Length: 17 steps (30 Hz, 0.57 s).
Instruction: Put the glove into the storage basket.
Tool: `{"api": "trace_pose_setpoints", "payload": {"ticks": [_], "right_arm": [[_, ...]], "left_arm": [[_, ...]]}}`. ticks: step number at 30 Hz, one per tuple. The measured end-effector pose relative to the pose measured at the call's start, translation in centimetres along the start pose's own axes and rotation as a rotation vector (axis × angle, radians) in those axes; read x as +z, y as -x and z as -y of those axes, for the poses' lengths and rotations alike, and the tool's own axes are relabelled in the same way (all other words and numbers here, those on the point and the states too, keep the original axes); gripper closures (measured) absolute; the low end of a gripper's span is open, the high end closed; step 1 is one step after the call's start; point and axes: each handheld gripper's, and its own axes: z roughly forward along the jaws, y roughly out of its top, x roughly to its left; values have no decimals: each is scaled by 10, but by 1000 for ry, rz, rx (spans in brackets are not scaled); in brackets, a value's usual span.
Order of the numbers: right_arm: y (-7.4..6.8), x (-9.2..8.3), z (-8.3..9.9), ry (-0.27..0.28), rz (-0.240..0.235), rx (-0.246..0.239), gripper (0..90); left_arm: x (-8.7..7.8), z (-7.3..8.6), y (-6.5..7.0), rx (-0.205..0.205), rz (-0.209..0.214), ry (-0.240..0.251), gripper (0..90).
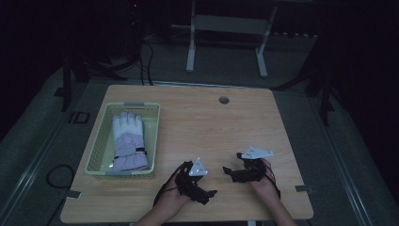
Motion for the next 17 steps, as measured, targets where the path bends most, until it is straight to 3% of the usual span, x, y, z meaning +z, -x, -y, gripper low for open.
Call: {"api": "trace_pose_setpoints", "payload": {"ticks": [6,10,17], "right_arm": [[3,-4,9,9,10,15,139],[4,-8,12,13,17,9,139],[8,-10,14,13,22,25,139]], "left_arm": [[3,5,-1,10,-9,-13,12],[5,8,2,37,-9,-28,12],[6,9,1,33,4,-27,13]]}}
